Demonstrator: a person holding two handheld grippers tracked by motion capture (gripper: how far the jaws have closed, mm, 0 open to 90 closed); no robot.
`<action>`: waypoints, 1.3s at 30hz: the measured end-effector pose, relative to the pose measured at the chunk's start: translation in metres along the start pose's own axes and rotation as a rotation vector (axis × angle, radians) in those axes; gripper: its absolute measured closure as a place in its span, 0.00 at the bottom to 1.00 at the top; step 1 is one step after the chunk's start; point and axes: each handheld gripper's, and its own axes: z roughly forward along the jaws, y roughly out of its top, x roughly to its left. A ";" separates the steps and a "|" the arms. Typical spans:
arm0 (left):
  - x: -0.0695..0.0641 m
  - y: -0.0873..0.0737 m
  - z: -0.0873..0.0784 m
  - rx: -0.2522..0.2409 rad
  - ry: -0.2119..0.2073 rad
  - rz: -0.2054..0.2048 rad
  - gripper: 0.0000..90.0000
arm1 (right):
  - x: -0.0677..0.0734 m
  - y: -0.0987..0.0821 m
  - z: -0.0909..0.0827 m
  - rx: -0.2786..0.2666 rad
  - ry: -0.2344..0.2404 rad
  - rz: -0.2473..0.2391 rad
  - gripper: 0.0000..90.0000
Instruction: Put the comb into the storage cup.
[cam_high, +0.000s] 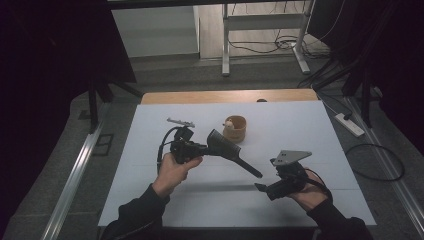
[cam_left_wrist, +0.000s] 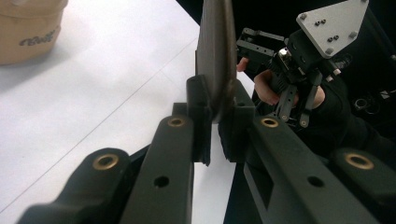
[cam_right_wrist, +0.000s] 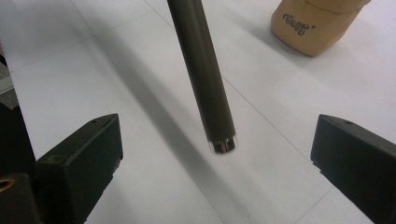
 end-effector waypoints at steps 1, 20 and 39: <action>0.000 0.000 -0.001 0.000 0.003 0.001 0.92 | 0.000 -0.001 0.000 0.001 0.001 0.001 0.02; 0.004 0.001 -0.018 -0.028 0.044 0.011 0.92 | -0.006 -0.014 -0.007 0.034 -0.004 0.038 0.00; 0.006 0.004 -0.034 -0.051 0.084 0.020 0.92 | -0.009 -0.026 -0.021 0.060 -0.011 0.073 0.00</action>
